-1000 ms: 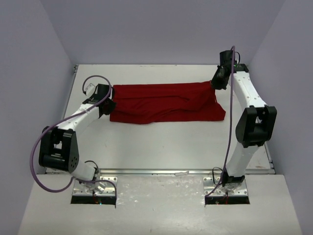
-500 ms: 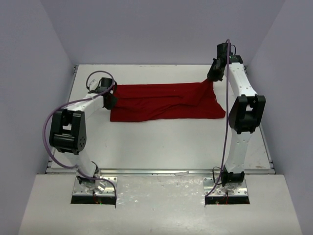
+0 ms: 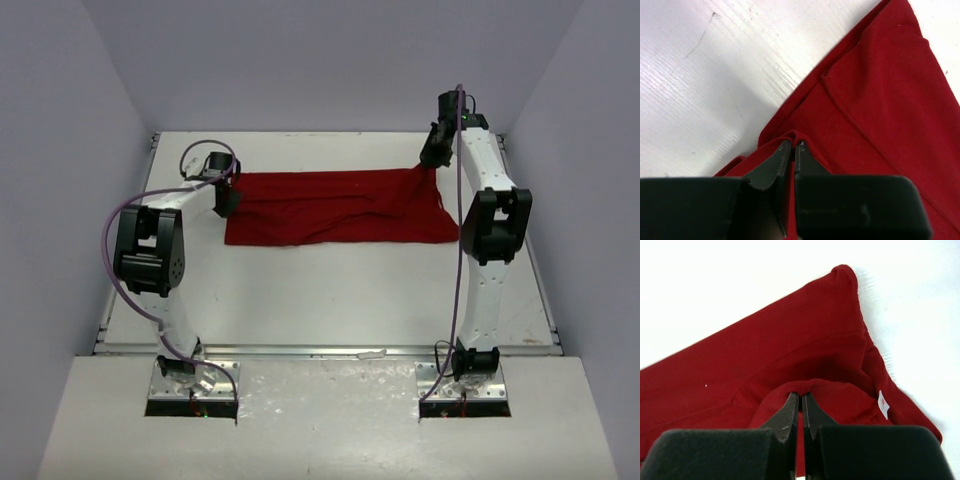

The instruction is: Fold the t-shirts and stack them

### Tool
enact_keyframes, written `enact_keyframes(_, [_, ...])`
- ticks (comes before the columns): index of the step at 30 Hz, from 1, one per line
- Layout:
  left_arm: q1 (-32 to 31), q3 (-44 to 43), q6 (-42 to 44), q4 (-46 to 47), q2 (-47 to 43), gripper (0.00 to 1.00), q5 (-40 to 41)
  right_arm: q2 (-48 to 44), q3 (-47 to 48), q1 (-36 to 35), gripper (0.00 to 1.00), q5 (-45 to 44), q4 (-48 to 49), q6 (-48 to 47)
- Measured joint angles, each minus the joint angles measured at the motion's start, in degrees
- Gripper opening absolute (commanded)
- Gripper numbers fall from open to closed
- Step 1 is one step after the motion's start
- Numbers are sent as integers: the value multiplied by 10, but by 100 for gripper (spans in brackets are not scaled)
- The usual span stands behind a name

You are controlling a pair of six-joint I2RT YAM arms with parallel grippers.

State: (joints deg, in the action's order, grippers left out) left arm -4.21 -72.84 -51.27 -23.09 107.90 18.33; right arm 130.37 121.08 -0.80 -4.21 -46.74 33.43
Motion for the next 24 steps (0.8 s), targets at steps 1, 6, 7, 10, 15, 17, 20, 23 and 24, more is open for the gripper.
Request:
enact_keyframes(1, [2,0,0,-1,1,0,0,0,0,0,1,0,0,0])
enact_keyframes(6, [10,0,0,1,1,0,-5,7,25,13,1,6,-9,-1])
enact_keyframes(7, [13,-1,0,2,1,0,-6,12,39,17,1,7,-9,-2])
enact_keyframes(10, [16,-8,0,2,8,0,-7,19,59,24,1,11,-2,-5])
enact_keyframes(15, [17,-27,0,6,38,0,-9,27,59,29,1,15,3,-10])
enact_keyframes(17, [17,-28,1,7,48,0,-10,37,59,29,2,17,7,-12])
enact_keyframes(20, [17,-36,4,3,59,0,-10,55,58,28,12,24,14,-15])
enact_keyframes(23, [17,-52,10,2,70,4,-11,62,49,28,32,39,22,-19])
enact_keyframes(24, [17,-59,14,1,73,6,-12,63,49,28,37,45,23,-19])
